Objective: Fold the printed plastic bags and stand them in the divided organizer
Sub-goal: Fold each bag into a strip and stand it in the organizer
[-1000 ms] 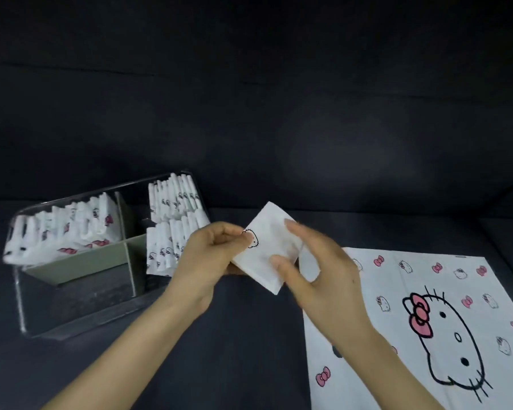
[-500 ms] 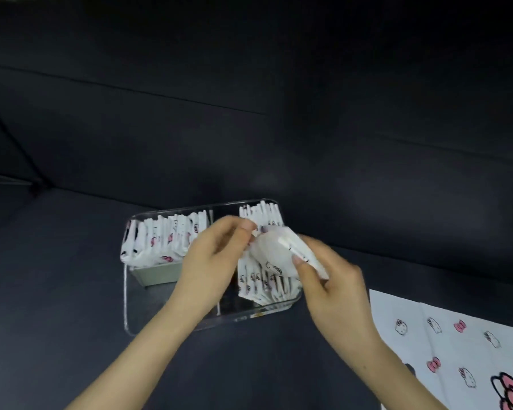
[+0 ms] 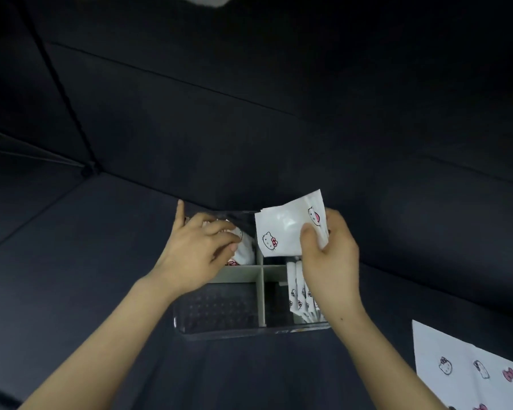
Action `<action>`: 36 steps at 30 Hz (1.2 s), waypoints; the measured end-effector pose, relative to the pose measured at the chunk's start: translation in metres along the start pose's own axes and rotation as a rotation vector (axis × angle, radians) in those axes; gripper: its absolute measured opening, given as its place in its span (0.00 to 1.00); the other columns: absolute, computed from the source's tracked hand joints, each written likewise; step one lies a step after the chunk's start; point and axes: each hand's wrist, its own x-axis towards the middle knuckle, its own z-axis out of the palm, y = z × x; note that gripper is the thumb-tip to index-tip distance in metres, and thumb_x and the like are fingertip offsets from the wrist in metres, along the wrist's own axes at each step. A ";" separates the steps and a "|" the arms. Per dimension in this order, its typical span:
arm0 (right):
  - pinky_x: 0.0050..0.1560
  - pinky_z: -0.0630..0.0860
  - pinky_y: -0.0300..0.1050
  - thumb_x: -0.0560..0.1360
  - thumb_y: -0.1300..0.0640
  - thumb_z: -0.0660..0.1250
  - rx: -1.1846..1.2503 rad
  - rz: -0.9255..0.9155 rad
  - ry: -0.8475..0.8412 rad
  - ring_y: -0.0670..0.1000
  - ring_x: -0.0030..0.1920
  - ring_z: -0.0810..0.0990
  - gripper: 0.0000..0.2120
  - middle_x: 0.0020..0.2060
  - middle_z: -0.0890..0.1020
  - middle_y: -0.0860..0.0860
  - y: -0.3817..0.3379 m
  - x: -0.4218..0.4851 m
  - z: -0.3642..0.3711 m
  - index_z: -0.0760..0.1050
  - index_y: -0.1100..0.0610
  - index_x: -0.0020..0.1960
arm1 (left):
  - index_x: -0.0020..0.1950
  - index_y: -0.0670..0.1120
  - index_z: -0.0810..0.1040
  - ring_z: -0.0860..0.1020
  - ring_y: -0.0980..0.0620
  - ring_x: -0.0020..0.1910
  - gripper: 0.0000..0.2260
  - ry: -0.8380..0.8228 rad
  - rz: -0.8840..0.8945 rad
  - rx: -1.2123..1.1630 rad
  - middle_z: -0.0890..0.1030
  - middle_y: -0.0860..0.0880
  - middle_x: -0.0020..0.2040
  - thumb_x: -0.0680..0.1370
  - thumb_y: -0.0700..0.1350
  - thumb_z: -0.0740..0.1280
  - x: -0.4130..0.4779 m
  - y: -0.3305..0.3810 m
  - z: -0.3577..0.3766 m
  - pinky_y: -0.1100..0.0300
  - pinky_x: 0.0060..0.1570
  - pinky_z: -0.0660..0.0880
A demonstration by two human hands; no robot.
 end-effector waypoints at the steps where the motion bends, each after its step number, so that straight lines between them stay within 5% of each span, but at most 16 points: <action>1: 0.38 0.71 0.29 0.79 0.63 0.59 0.001 0.006 0.025 0.38 0.40 0.77 0.08 0.42 0.80 0.45 0.000 0.002 0.007 0.74 0.56 0.54 | 0.48 0.55 0.84 0.75 0.49 0.53 0.17 0.009 -0.008 -0.015 0.81 0.58 0.53 0.78 0.56 0.56 -0.001 -0.001 0.002 0.31 0.66 0.52; 6: 0.33 0.70 0.30 0.79 0.63 0.58 -0.135 -0.013 0.053 0.35 0.35 0.75 0.09 0.36 0.75 0.43 0.005 0.006 0.042 0.72 0.60 0.58 | 0.51 0.55 0.83 0.72 0.51 0.55 0.17 0.051 -0.013 -0.067 0.81 0.58 0.54 0.79 0.55 0.55 -0.005 0.000 0.003 0.29 0.66 0.55; 8: 0.28 0.68 0.34 0.79 0.63 0.58 -0.275 -0.067 -0.010 0.43 0.28 0.72 0.12 0.32 0.74 0.46 0.010 0.005 0.051 0.71 0.59 0.62 | 0.53 0.55 0.83 0.74 0.50 0.55 0.17 0.047 -0.008 -0.068 0.81 0.58 0.55 0.79 0.55 0.55 -0.005 0.001 0.002 0.29 0.66 0.55; 14: 0.25 0.61 0.36 0.79 0.61 0.58 -0.566 -0.164 -0.223 0.43 0.27 0.66 0.11 0.29 0.68 0.47 0.002 -0.001 0.057 0.71 0.59 0.61 | 0.57 0.53 0.80 0.75 0.49 0.58 0.17 0.039 -0.052 -0.135 0.81 0.59 0.56 0.78 0.56 0.56 -0.007 0.003 -0.001 0.33 0.69 0.52; 19: 0.33 0.66 0.35 0.78 0.60 0.57 -0.467 -0.016 -0.424 0.44 0.33 0.71 0.11 0.32 0.73 0.44 -0.005 0.010 0.056 0.74 0.51 0.56 | 0.61 0.51 0.78 0.76 0.49 0.58 0.18 0.040 -0.042 -0.151 0.82 0.57 0.54 0.78 0.55 0.57 -0.008 0.003 0.000 0.33 0.69 0.55; 24: 0.50 0.71 0.44 0.78 0.62 0.54 -0.397 0.165 -0.573 0.51 0.50 0.76 0.18 0.48 0.77 0.47 -0.006 0.023 0.064 0.71 0.50 0.64 | 0.64 0.50 0.78 0.75 0.49 0.60 0.20 0.068 -0.078 -0.179 0.82 0.54 0.57 0.77 0.56 0.58 -0.008 0.005 0.000 0.34 0.68 0.56; 27: 0.42 0.67 0.43 0.77 0.63 0.55 -0.579 0.212 -0.563 0.54 0.45 0.73 0.11 0.45 0.76 0.52 -0.006 0.028 0.072 0.73 0.57 0.56 | 0.62 0.48 0.79 0.75 0.48 0.60 0.20 0.184 -0.213 -0.223 0.80 0.50 0.60 0.77 0.56 0.59 -0.012 0.005 -0.006 0.40 0.67 0.62; 29: 0.37 0.66 0.42 0.75 0.64 0.56 -0.609 0.266 -0.552 0.54 0.44 0.73 0.09 0.45 0.76 0.53 -0.006 0.030 0.074 0.72 0.59 0.52 | 0.58 0.44 0.81 0.77 0.44 0.52 0.17 0.298 -0.391 -0.219 0.81 0.47 0.54 0.76 0.50 0.61 -0.021 0.004 -0.013 0.49 0.57 0.70; 34: 0.50 0.70 0.42 0.80 0.52 0.59 -0.377 0.243 -0.459 0.52 0.55 0.76 0.21 0.57 0.77 0.49 -0.001 0.026 0.069 0.62 0.56 0.71 | 0.58 0.44 0.82 0.75 0.46 0.47 0.12 0.237 -0.687 -0.448 0.78 0.49 0.47 0.78 0.45 0.65 -0.032 0.001 -0.026 0.55 0.48 0.69; 36: 0.50 0.69 0.42 0.80 0.44 0.56 -0.338 0.162 -0.366 0.50 0.54 0.77 0.25 0.53 0.77 0.47 0.001 0.017 0.067 0.57 0.53 0.73 | 0.63 0.44 0.79 0.75 0.48 0.47 0.14 0.218 -0.725 -0.534 0.77 0.50 0.47 0.77 0.42 0.67 -0.031 0.003 -0.027 0.58 0.48 0.68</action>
